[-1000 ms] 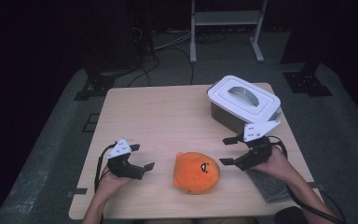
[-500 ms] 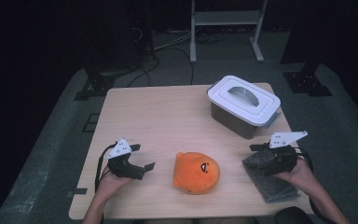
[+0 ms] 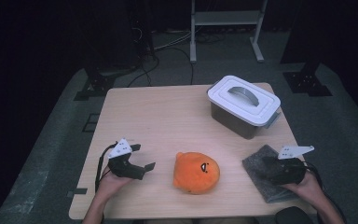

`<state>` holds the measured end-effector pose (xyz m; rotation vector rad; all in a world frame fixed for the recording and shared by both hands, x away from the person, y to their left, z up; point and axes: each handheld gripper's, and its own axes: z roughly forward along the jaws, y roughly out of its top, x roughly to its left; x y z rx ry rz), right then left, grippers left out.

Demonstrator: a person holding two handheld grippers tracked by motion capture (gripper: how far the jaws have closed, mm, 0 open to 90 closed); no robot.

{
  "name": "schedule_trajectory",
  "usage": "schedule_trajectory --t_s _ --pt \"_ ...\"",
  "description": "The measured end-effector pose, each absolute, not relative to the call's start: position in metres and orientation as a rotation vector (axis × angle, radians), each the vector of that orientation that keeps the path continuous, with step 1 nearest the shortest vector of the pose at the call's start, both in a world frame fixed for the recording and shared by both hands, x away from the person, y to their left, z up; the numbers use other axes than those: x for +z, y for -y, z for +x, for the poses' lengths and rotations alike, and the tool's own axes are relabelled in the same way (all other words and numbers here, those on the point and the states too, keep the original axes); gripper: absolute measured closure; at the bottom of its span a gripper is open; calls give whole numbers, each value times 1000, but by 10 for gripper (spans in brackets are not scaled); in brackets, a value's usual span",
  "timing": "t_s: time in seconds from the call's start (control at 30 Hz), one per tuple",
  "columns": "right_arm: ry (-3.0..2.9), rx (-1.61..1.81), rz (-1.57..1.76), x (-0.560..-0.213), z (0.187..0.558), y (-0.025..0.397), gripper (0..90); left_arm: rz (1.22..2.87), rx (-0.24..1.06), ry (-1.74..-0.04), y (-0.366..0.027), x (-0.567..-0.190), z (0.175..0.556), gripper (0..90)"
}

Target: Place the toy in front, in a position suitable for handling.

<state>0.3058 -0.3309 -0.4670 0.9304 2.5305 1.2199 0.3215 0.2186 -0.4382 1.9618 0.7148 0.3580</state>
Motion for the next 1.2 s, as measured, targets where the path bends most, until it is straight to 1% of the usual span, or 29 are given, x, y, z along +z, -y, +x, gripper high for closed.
schedule_trajectory --t_s 0.17,0.2,0.33,0.43,0.5,0.63,0.67,0.77,0.97,1.2 --pt "-2548 1130 899 -479 303 329 280 1962 357 -713 -218 -438 321 23" --pt "-2541 1137 902 -480 303 329 300 1961 358 -712 -218 -438 321 23" --pt "-2529 1128 878 -481 300 331 402 1960 357 -712 -218 -438 321 23" --pt "-2531 1135 866 -481 299 331 534 1961 357 -709 -218 -438 321 23" --pt "-2528 1130 876 -480 298 331 584 1962 354 -709 -217 -438 321 23" --pt "-2552 1136 895 -478 299 330 722 1969 357 -703 -217 -438 320 23" --pt "-2561 1134 900 -478 300 330 743 1969 357 -702 -217 -437 320 23" --pt "-2574 1128 921 -476 302 329 768 1964 354 -706 -217 -438 321 23" --pt "-2558 1166 935 -469 303 331 774 1963 346 -692 -217 -438 320 23" --pt "-2511 1305 854 -434 305 321 772 1964 344 -682 -217 -437 320 23"
